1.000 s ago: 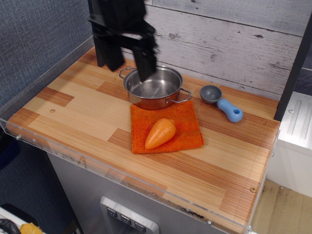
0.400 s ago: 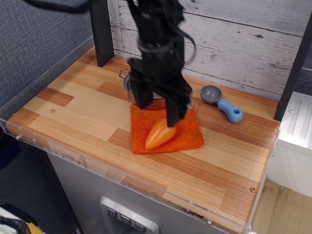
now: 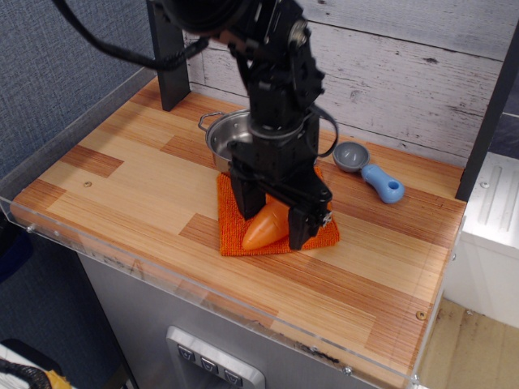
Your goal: Move orange vegetable to right lower corner
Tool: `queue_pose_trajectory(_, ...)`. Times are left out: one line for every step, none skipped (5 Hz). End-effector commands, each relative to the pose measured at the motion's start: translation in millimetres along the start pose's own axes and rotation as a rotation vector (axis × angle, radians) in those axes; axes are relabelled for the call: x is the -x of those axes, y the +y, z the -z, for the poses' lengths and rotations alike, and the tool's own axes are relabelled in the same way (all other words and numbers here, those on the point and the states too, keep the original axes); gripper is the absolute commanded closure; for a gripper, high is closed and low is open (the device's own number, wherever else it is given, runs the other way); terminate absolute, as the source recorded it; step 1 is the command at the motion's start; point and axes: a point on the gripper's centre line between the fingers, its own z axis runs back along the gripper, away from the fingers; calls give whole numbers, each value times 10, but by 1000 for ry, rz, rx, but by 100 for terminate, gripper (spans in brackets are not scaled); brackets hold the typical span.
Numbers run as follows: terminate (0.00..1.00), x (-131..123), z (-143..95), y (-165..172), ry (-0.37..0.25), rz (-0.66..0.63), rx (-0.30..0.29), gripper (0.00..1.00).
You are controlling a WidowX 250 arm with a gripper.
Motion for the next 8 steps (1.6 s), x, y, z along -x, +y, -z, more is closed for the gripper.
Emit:
queue_pose_trajectory(0, 28, 59, 184, -12, -53, -42, 100)
queue_pose_trajectory(0, 26, 5, 223, -23, -59, -53, 100)
queue_pose_trajectory(0, 27, -36, 202, -33, -60, -55, 100)
queue_pose_trajectory(0, 8, -177, 176, -71, -54, -55, 100)
queue_pose_trajectory(0, -68, -419, 129, -118, -36, -90, 100)
queue_pose_trajectory(0, -147, -449, -54, -131, 9, -87, 100)
queue_pose_trajectory(0, -273, -413, -418, -139, 86, -69, 100)
queue_pose_trajectory(0, -378, -379, -667, -142, 140, -56, 100)
